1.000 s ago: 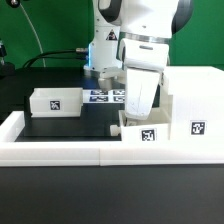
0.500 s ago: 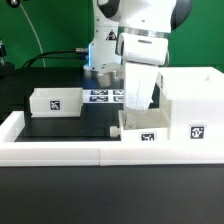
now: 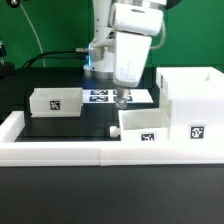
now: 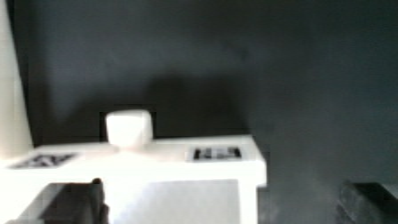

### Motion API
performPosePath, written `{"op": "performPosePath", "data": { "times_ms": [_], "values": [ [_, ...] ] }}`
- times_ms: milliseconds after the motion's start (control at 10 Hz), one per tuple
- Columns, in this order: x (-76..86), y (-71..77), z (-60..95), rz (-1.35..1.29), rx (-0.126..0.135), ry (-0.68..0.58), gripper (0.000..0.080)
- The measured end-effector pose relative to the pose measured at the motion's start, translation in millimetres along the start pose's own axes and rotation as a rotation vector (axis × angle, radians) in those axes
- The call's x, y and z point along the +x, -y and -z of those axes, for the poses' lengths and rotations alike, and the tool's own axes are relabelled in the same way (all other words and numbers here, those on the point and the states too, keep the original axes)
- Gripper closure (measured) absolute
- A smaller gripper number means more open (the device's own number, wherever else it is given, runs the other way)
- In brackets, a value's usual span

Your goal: Assemble drawer

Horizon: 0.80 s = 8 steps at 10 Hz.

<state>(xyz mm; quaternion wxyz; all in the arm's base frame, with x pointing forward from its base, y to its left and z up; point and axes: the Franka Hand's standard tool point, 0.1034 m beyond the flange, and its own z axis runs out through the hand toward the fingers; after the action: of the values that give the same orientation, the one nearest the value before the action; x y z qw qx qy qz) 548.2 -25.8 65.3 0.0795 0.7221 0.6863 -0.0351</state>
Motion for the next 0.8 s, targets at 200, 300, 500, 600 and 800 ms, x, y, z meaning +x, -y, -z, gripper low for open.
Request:
{"op": "performPosePath", "data": {
  "times_ms": [200, 300, 500, 600, 800],
  "values": [
    [-18.1, 0.2, -1.8, 0.009, 0.003, 0.001, 0.0151],
    [-17.5, 0.3, -1.9, 0.01, 0.003, 0.001, 0.0151],
    [-37.6, -0.7, -4.7, 0.055, 0.005, -0.058, 0.0151],
    [-48.6, 1.8, -11.2, 0.06, 0.015, -0.091, 0.0151],
    [-58.0, 1.7, -21.0, 0.072, 0.025, -0.156, 0.0151]
  ]
}}
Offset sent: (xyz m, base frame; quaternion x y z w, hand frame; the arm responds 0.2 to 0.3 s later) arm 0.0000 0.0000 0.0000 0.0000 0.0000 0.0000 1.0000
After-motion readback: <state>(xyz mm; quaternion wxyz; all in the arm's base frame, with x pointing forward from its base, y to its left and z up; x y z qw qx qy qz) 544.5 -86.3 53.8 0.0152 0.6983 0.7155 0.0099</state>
